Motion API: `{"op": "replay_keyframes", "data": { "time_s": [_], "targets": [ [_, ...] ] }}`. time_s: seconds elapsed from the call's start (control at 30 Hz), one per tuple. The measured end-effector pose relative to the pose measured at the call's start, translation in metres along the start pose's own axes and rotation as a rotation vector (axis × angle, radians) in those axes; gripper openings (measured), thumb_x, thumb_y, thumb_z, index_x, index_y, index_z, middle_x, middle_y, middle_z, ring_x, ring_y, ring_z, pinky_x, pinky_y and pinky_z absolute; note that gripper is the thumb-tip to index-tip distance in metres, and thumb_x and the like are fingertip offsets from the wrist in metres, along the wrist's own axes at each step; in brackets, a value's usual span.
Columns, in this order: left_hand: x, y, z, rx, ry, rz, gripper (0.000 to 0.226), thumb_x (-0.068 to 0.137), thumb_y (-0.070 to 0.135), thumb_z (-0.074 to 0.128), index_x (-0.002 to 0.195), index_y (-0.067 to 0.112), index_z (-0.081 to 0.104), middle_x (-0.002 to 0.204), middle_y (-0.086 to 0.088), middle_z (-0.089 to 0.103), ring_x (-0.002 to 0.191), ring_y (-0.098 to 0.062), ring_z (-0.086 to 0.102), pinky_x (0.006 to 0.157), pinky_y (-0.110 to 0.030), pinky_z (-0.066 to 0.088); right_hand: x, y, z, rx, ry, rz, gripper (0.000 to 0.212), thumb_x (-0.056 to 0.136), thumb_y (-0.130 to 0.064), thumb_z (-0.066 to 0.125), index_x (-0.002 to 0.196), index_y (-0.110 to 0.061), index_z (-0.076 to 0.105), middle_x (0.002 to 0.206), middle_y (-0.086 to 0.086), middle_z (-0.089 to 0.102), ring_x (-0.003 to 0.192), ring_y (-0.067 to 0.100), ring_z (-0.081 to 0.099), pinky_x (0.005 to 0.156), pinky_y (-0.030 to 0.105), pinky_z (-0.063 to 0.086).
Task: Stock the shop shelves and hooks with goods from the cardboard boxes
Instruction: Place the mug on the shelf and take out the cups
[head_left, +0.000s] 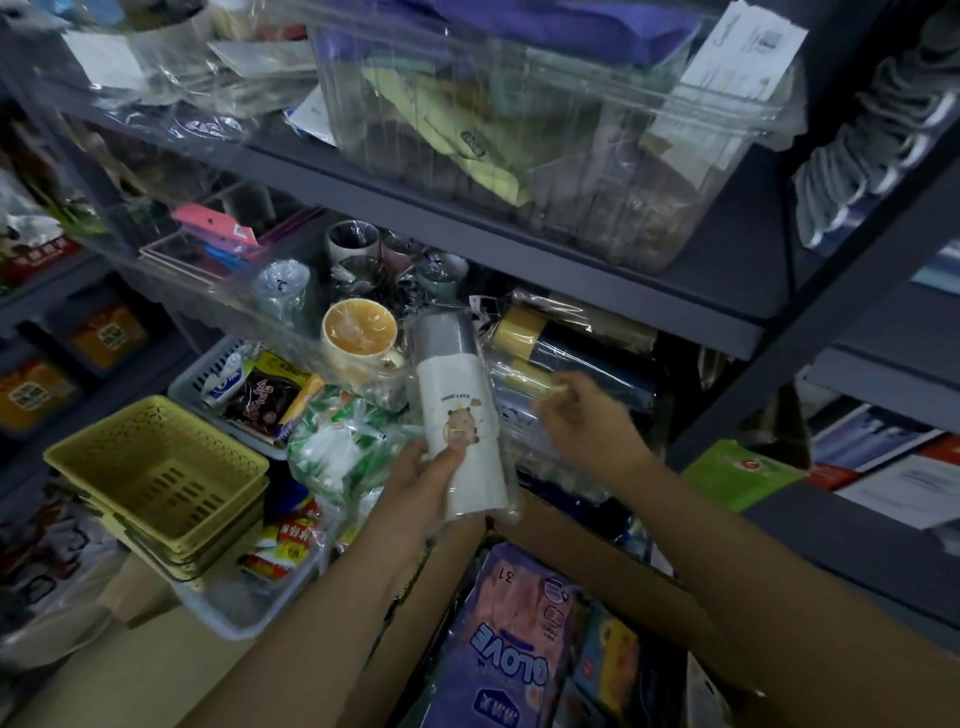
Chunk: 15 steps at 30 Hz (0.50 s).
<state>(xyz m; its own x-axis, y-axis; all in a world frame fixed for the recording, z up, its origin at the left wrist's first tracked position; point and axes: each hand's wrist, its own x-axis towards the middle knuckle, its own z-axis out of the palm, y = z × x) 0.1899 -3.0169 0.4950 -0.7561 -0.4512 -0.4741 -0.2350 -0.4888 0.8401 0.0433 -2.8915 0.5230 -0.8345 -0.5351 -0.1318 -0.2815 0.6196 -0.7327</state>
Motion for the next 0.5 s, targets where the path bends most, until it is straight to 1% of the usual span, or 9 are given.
{"op": "replay_keyframes", "data": {
  "time_s": [0.07,0.1,0.13,0.2,0.27,0.33,0.4,0.5],
  "targets": [
    [-0.001,0.003,0.015,-0.091,-0.01,-0.02,0.03,0.091,0.022,0.059,0.119,0.013,0.053,0.112,-0.013,0.066,0.083,-0.02,0.069,0.053,-0.027,0.056,-0.014,-0.001,0.007,0.095,-0.099,0.041,0.056,0.087,-0.046,0.061,0.135,-0.022,0.044,0.111,-0.007,0.059,0.102,0.011,0.058,0.094,0.033,0.05],
    [-0.002,0.005,0.023,-0.128,-0.018,-0.024,0.03,0.092,0.019,0.059,0.119,0.009,0.052,0.109,-0.014,0.066,0.077,-0.019,0.071,0.05,-0.025,0.055,-0.018,-0.002,0.008,0.13,-0.129,0.054,0.06,0.085,-0.049,0.062,0.136,-0.024,0.042,0.116,-0.006,0.057,0.107,0.012,0.057,0.094,0.035,0.051],
    [-0.002,0.006,0.029,-0.151,-0.026,-0.03,0.03,0.092,0.018,0.059,0.119,0.008,0.051,0.108,-0.014,0.066,0.073,-0.017,0.071,0.051,-0.025,0.055,-0.023,-0.004,0.007,0.141,-0.149,0.043,0.063,0.083,-0.049,0.065,0.138,-0.026,0.041,0.12,-0.007,0.055,0.11,0.012,0.056,0.093,0.035,0.051],
    [0.0,0.01,0.038,-0.127,-0.051,-0.036,0.035,0.091,0.024,0.061,0.121,0.009,0.052,0.11,-0.013,0.067,0.08,-0.018,0.072,0.057,-0.027,0.056,-0.03,-0.008,0.003,0.08,-0.19,-0.023,0.07,0.081,-0.043,0.071,0.141,-0.028,0.038,0.122,-0.01,0.05,0.11,0.009,0.052,0.087,0.025,0.048],
    [0.002,0.015,0.044,-0.077,-0.085,-0.06,0.033,0.093,0.029,0.057,0.118,0.009,0.054,0.107,-0.011,0.068,0.083,-0.021,0.069,0.061,-0.029,0.058,-0.034,-0.008,-0.003,0.038,-0.205,-0.069,0.078,0.078,-0.036,0.076,0.143,-0.031,0.034,0.122,-0.012,0.048,0.109,0.008,0.05,0.08,0.017,0.044],
    [0.003,0.019,0.046,0.018,-0.103,-0.081,0.025,0.097,0.032,0.051,0.111,0.012,0.056,0.1,-0.009,0.066,0.083,-0.021,0.065,0.066,-0.029,0.059,-0.032,-0.007,-0.013,0.031,-0.172,-0.065,0.079,0.076,-0.03,0.078,0.142,-0.031,0.035,0.12,-0.012,0.051,0.108,0.009,0.053,0.081,0.018,0.046],
    [0.004,0.02,0.043,0.153,-0.078,-0.064,0.019,0.098,0.03,0.05,0.107,0.016,0.059,0.1,-0.006,0.064,0.086,-0.018,0.062,0.07,-0.027,0.054,-0.024,-0.002,-0.026,0.025,-0.139,-0.045,0.078,0.074,-0.025,0.079,0.14,-0.03,0.038,0.12,-0.009,0.053,0.105,0.011,0.056,0.078,0.019,0.05],
    [0.006,0.018,0.027,0.279,0.018,-0.006,0.017,0.096,0.02,0.053,0.11,0.013,0.06,0.097,-0.003,0.063,0.078,-0.013,0.06,0.063,-0.022,0.048,-0.007,0.007,-0.046,-0.012,-0.151,0.004,0.072,0.073,-0.023,0.08,0.133,-0.031,0.04,0.118,-0.002,0.055,0.094,0.016,0.061,0.069,0.026,0.055]
  ]
}}
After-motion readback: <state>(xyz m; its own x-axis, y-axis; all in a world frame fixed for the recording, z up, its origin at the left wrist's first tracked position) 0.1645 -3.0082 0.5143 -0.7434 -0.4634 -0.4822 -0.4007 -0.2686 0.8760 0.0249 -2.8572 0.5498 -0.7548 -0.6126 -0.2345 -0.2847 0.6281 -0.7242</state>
